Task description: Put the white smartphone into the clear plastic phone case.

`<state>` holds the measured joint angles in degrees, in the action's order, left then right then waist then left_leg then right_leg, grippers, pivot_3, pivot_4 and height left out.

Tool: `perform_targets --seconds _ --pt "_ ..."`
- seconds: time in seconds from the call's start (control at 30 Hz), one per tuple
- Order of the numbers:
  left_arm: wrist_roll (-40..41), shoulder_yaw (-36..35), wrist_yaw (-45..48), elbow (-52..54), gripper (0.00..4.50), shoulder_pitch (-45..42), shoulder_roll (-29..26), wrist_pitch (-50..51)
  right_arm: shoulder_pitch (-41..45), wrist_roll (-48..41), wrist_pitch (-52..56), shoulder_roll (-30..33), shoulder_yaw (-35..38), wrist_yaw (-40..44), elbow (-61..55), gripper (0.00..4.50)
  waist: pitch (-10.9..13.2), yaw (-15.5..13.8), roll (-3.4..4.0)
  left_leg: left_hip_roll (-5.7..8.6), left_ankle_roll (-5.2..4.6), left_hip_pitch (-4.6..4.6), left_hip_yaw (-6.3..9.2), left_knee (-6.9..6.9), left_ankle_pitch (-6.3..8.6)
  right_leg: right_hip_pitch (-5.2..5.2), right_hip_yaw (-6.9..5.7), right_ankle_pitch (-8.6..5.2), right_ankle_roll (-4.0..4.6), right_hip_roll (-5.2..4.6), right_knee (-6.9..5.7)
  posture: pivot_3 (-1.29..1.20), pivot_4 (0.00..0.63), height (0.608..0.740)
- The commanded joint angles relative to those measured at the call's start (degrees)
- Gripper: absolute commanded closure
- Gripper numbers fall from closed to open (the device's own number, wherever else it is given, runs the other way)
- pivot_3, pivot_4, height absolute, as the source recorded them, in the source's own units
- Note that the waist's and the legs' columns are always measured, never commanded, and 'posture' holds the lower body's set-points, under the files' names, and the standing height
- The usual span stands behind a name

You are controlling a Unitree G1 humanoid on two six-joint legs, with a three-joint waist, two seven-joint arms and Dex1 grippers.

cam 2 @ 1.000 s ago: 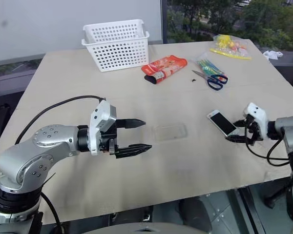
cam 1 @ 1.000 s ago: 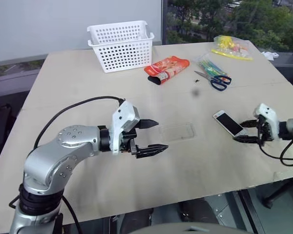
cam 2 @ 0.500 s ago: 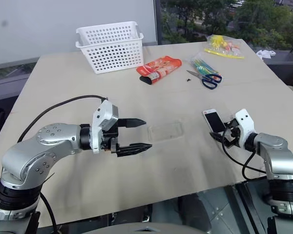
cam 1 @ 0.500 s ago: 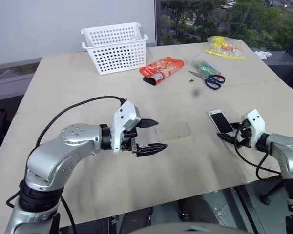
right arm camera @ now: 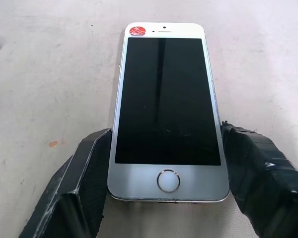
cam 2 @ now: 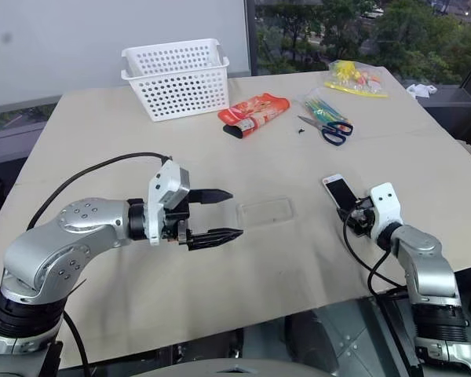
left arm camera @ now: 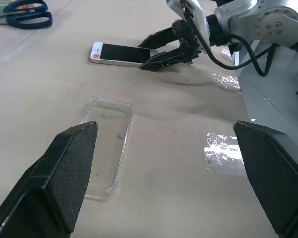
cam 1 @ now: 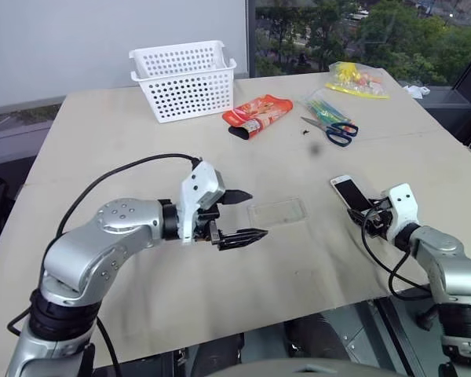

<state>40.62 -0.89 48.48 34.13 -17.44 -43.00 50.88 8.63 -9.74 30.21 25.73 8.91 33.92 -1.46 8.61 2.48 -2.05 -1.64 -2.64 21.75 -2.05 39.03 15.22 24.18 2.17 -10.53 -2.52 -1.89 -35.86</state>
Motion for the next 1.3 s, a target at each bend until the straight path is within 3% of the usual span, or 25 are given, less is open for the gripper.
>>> perform_targets --seconds 0.03,0.27,0.4,0.53,0.63,1.0,1.3 --pt "-0.74 0.54 0.41 -0.69 0.0 -1.01 -0.27 -1.97 1.1 -0.87 -3.49 2.26 -0.98 3.88 3.79 1.62 0.03 0.04 0.04 0.0 0.0 0.0 -0.02 -0.01 0.0 0.0 0.01 0.0 0.0 -0.01 0.01 0.0 0.15 0.74" --pt "-1.83 1.82 1.28 -10.55 0.0 -8.01 2.22 -3.44 10.24 -4.3 -18.75 10.75 -5.41 26.0 6.4 1.62 0.94 -0.07 0.72 0.32 -0.24 0.41 -0.25 -0.07 -0.14 0.48 0.18 0.02 -0.04 0.0 0.02 0.0 0.15 0.74" --pt "-4.23 3.6 2.71 -14.88 1.2 -11.36 3.38 -5.62 17.41 -3.07 -24.45 14.08 -11.66 37.11 11.92 1.62 1.0 -0.24 0.64 0.36 -0.24 0.41 -0.34 -0.51 -0.14 0.57 0.18 -0.01 -0.07 0.05 0.11 0.0 0.15 0.74" --pt "-7.4 7.01 4.67 -17.62 3.22 -13.0 4.36 -8.85 23.88 -2.37 -26.96 14.76 -15.44 44.11 17.43 1.62 1.02 -0.52 0.62 0.37 -0.24 0.82 -0.5 -0.73 -0.13 1.01 0.16 0.12 -0.21 0.06 0.13 0.0 0.15 0.74" --pt "-10.86 11.38 5.85 -20.56 4.46 -15.25 7.28 -12.16 30.12 0.47 -30.42 14.13 -19.15 48.33 23.83 1.62 1.08 -0.79 0.62 0.43 -0.22 1.26 -0.56 -0.71 -0.15 1.41 0.18 0.15 -0.22 -0.02 0.1 0.0 0.15 0.74" --pt "-24.88 21.92 6.68 -33.93 4.46 -21.24 15.45 -22.04 43.96 9.52 -45.05 10.82 -28.09 56.08 42.55 1.62 1.11 -1.02 0.61 0.5 -0.22 1.26 -0.72 -0.59 -0.15 1.39 0.3 0.16 -0.23 -0.08 0.06 0.0 0.15 0.74" --pt "-28.3 23.16 6.76 -33.19 4.46 -18.87 17.07 -20.98 46.24 10.43 -51.23 9.67 -30.41 58.43 45.66 1.62 1.11 -0.48 0.61 0.44 -0.22 1.22 -0.67 -0.59 -0.15 1.39 0.29 0.17 -0.22 -0.06 -0.03 0.0 0.15 0.74"
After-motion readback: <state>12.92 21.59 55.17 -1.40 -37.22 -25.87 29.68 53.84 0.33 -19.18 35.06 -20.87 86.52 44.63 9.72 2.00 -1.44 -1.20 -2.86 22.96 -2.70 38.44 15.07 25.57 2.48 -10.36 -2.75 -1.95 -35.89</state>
